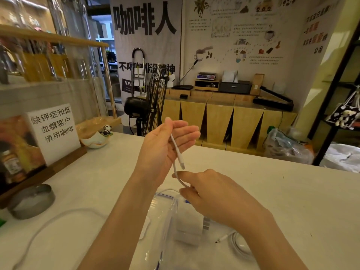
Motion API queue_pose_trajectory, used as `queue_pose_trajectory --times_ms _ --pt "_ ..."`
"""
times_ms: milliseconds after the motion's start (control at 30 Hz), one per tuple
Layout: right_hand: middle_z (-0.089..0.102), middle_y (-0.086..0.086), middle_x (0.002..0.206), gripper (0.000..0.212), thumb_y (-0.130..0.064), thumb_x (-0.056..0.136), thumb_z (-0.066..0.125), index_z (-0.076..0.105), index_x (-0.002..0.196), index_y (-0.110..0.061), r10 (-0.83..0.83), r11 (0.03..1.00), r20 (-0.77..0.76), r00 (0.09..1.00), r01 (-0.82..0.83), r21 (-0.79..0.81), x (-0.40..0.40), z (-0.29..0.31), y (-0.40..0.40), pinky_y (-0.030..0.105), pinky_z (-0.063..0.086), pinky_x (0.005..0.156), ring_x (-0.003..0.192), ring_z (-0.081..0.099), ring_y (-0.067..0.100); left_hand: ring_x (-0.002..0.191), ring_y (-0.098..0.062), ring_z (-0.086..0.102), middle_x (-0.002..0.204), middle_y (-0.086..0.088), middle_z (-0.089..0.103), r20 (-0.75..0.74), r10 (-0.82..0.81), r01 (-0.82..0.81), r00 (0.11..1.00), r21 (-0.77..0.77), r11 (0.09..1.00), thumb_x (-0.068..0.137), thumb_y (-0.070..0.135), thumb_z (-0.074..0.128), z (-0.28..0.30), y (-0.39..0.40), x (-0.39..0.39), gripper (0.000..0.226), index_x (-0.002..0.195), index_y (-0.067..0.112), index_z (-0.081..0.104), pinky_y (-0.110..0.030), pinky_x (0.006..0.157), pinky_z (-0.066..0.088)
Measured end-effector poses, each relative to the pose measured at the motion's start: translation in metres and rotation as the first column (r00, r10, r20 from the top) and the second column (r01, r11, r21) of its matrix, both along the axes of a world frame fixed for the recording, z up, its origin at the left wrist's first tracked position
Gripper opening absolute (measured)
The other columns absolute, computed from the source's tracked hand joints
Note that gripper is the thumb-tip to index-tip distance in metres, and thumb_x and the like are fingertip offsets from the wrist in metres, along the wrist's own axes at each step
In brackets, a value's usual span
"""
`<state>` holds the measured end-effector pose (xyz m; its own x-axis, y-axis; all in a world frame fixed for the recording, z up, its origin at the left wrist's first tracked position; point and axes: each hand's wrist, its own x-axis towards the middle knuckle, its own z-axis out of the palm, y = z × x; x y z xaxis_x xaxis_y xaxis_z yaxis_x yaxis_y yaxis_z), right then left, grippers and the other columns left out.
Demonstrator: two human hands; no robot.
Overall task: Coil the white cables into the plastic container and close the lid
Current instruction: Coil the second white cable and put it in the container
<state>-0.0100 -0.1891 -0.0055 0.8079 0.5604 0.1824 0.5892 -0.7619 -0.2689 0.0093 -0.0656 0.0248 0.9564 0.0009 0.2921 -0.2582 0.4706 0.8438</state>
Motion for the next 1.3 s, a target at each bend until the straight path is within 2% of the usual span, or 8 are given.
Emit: queue_pose_trajectory --times_ms 200,333,467,733,867,967,1167,1300 --pt "0.061 -0.003 0.082 0.017 -0.025 0.086 0.047 0.059 0.098 -0.023 0.031 0.999 0.009 0.999 -0.030 -0.033 -0.010 0.023 -0.012 0.029 0.047 0.066 0.076 0.056 0.014 0.072 -0.014 0.071 0.071 0.001 0.074 0.144 0.096 -0.134 0.985 0.285 0.949 0.095 0.017 0.035 -0.013 -0.010 0.004 0.029 0.089 0.007 0.061 -0.021 0.064 0.056" --pt "0.053 -0.017 0.063 0.016 -0.026 0.088 0.049 0.063 0.094 -0.031 0.054 0.994 -0.027 0.998 -0.052 0.099 -0.011 0.044 -0.031 0.014 0.041 0.054 0.057 0.051 0.000 0.057 -0.007 0.065 0.065 0.003 0.067 0.272 0.100 -0.252 0.957 0.611 0.751 0.093 0.014 0.042 -0.014 -0.012 0.004 0.023 0.088 0.002 0.061 -0.017 0.057 0.054" --pt "0.054 -0.020 0.067 0.016 -0.029 0.081 0.058 0.068 0.093 -0.026 0.040 0.937 0.207 0.978 -0.108 0.333 -0.006 0.049 -0.046 0.010 0.044 0.071 0.064 0.055 0.003 0.038 -0.003 0.048 0.046 0.007 0.059 0.247 -0.051 -0.153 0.968 0.736 0.659 0.093 0.018 0.043 -0.006 -0.012 -0.003 0.028 0.080 -0.001 0.059 -0.015 0.043 0.042" --pt "0.062 -0.004 0.087 0.021 -0.021 0.081 0.057 0.067 0.099 -0.020 -0.047 0.766 0.440 0.897 -0.251 0.592 0.011 0.036 -0.042 0.016 0.048 0.072 0.083 0.056 0.005 0.035 -0.006 0.029 0.040 0.004 0.045 -0.037 -0.319 0.283 0.947 0.565 0.775 0.083 0.039 0.036 0.006 -0.002 -0.014 0.043 0.072 0.008 0.064 -0.019 0.040 0.024" --pt "0.064 -0.007 0.090 0.022 -0.023 0.083 0.054 0.067 0.100 -0.018 -0.073 0.753 0.439 0.895 -0.239 0.613 0.014 0.029 -0.034 0.017 0.047 0.075 0.087 0.056 0.006 0.034 -0.004 0.027 0.039 0.009 0.045 -0.119 -0.579 0.576 0.807 0.375 0.726 0.090 0.035 0.033 0.003 0.011 -0.010 0.044 0.069 0.011 0.063 -0.019 0.039 0.023" --pt "0.069 -0.004 0.092 0.029 -0.031 0.085 0.048 0.066 0.103 -0.019 -0.143 0.786 0.413 0.899 -0.150 0.599 0.018 0.021 -0.029 0.017 0.043 0.072 0.086 0.055 0.006 0.035 -0.005 0.028 0.043 0.012 0.051 -0.059 -0.740 0.732 0.670 0.224 0.644 0.091 0.034 0.035 0.005 0.017 -0.010 0.040 0.071 0.010 0.059 -0.016 0.038 0.027" --pt "0.061 -0.011 0.096 0.025 -0.021 0.090 0.048 0.061 0.112 -0.024 -0.142 0.804 0.142 0.980 0.031 0.594 0.017 0.013 -0.018 0.000 0.036 0.069 0.079 0.050 -0.005 0.037 -0.005 0.028 0.045 0.008 0.052 0.181 -0.697 0.712 0.694 -0.031 0.701 0.093 0.027 0.029 0.016 0.013 -0.017 0.037 0.072 0.010 0.054 -0.016 0.040 0.028" --pt "0.058 -0.019 0.089 0.025 -0.025 0.090 0.045 0.059 0.110 -0.029 -0.043 0.841 0.031 0.999 0.020 0.540 0.008 0.009 -0.002 0.008 0.038 0.063 0.076 0.047 -0.009 0.035 -0.001 0.041 0.042 0.007 0.049 0.248 -0.527 0.563 0.813 -0.103 0.820 0.092 0.029 0.029 0.018 0.011 -0.020 0.035 0.072 0.011 0.052 -0.014 0.040 0.035"
